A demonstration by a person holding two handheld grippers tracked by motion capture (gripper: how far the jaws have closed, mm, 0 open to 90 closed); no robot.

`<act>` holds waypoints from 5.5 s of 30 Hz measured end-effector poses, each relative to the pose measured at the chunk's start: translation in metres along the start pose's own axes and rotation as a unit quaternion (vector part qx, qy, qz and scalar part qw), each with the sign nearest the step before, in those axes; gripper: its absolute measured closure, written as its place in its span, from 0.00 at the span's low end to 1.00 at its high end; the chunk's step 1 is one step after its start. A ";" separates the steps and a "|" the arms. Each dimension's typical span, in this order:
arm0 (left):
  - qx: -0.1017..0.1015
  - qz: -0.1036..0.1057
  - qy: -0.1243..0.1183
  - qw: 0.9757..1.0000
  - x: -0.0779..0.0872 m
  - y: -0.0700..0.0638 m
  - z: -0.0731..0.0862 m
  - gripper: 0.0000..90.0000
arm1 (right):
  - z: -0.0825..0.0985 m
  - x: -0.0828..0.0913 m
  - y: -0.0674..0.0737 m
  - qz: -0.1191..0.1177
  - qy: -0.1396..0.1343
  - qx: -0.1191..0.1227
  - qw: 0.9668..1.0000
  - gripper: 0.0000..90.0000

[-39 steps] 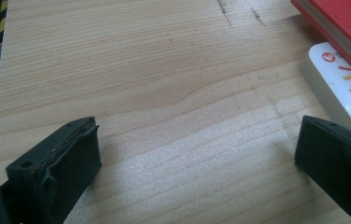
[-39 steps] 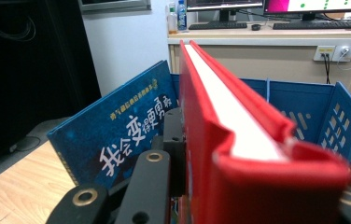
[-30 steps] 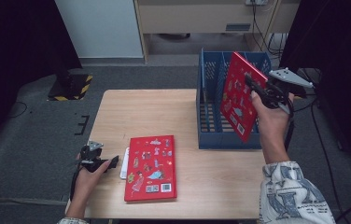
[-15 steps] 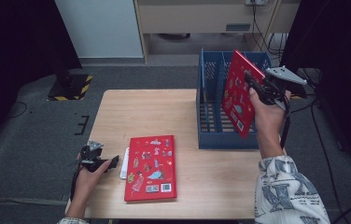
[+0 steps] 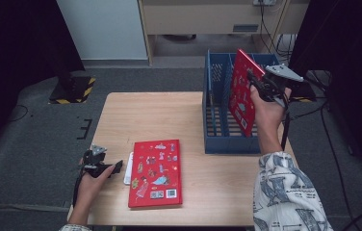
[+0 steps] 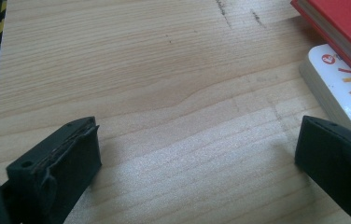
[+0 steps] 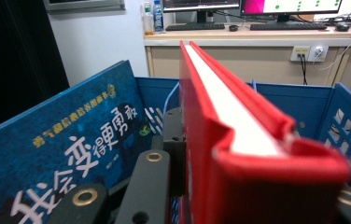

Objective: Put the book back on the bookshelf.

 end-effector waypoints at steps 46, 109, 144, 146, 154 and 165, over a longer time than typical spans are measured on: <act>0.000 -0.001 0.000 1.000 0.000 -0.001 -0.001 0.00 | 0.061 -0.047 -0.020 0.036 0.035 -0.014 0.999 0.89; -0.003 0.004 -0.001 1.000 0.000 -0.006 -0.001 0.00 | 0.076 -0.011 0.009 0.026 0.087 0.013 0.996 0.88; -0.006 0.006 -0.001 1.000 0.000 -0.007 -0.001 0.00 | 0.065 -0.054 -0.011 0.079 0.058 0.016 0.995 0.88; -0.006 0.006 -0.001 1.000 0.000 -0.007 -0.001 0.00 | 0.065 -0.055 -0.009 0.081 0.059 0.020 0.995 0.88; -0.006 0.006 -0.001 1.000 0.000 -0.007 -0.001 0.00 | 0.068 -0.056 0.003 0.083 0.062 0.041 0.994 0.88; -0.006 0.006 -0.001 1.000 0.000 -0.007 -0.001 0.00 | 0.069 -0.051 0.009 0.063 0.067 0.045 0.995 0.68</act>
Point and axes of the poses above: each handheld gripper's, and its own axes: x roughly backward along the jaws, z roughly out of its underside, y roughly to its left, the point moved 10 cm from there along -x, roughly forward along the jaws, and after that the axes turned 9 degrees about -z, right-handed, at the moved point
